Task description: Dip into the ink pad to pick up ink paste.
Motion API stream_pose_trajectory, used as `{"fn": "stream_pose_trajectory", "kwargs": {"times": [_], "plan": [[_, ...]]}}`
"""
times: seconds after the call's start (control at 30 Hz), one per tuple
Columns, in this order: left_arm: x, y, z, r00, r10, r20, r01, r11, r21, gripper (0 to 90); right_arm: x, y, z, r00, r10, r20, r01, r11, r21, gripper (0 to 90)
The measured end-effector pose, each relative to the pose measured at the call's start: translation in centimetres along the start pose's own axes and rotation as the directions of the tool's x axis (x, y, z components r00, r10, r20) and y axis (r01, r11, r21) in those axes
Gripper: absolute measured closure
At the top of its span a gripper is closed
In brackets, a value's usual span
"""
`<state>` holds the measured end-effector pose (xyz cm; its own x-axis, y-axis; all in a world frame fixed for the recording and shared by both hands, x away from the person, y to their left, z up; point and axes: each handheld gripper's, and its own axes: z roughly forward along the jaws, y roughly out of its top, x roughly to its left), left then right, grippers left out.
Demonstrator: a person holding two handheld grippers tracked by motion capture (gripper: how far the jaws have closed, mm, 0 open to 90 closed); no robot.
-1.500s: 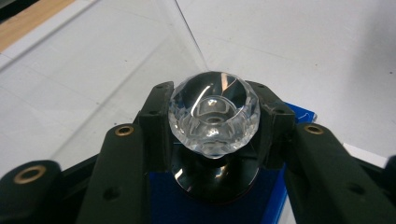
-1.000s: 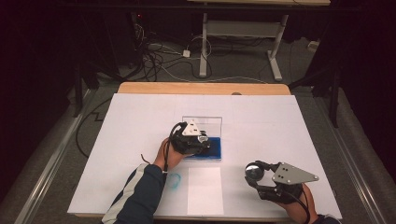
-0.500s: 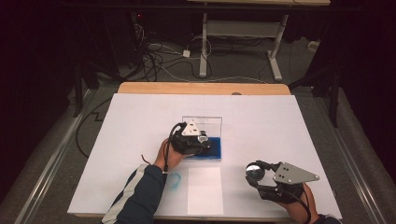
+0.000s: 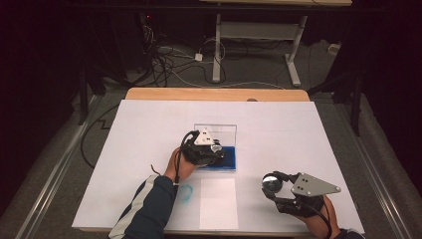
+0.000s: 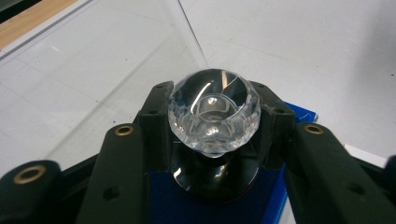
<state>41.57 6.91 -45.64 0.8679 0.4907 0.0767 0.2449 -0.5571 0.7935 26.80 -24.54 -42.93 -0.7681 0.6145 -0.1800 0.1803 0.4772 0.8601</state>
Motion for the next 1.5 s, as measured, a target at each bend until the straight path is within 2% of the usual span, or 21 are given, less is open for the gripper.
{"fn": "stream_pose_trajectory", "kwargs": {"times": [0.13, 0.27, 0.7, 0.77, 1.07, 1.5], "plan": [[0.0, 0.0, 0.0, 1.0, -0.004, -0.001, 0.004, 1.0, -0.002, 54.3, 0.1, 0.0, 0.0, 1.0, -0.001, -0.001, 0.001, 1.0, 0.0, 38.1], [-0.2, 0.1, 0.0, 0.9998, 0.015, -0.014, -0.015, 0.9999, 0.008, 54.2, 0.0, 0.0, 0.0, 1.0, -0.002, -0.003, 0.002, 1.0, -0.002, 38.1], [-0.1, 0.1, -0.1, 0.9999, 0.009, -0.008, -0.009, 1.0, 0.0, 54.2, 0.0, 0.0, 0.0, 1.0, -0.004, -0.005, 0.004, 1.0, -0.001, 38.1], [-0.2, 0.2, -0.2, 0.9997, 0.02, -0.015, -0.02, 0.9998, 0.0, 54.2, 0.0, 0.0, 0.0, 1.0, -0.005, -0.005, 0.005, 1.0, -0.002, 38.1], [0.2, 1.9, -2.8, 0.9983, 0.034, -0.048, -0.037, 0.9971, -0.066, 54.2, 0.0, 0.0, -0.1, 1.0, -0.006, 0.001, 0.006, 1.0, -0.009, 38.1], [-0.4, 2.2, -4.8, 0.9974, 0.05, -0.051, -0.055, 0.9946, -0.088, 54.1, 0.0, 0.1, -0.1, 1.0, -0.006, 0.001, 0.006, 1.0, -0.012, 38.1]]}}
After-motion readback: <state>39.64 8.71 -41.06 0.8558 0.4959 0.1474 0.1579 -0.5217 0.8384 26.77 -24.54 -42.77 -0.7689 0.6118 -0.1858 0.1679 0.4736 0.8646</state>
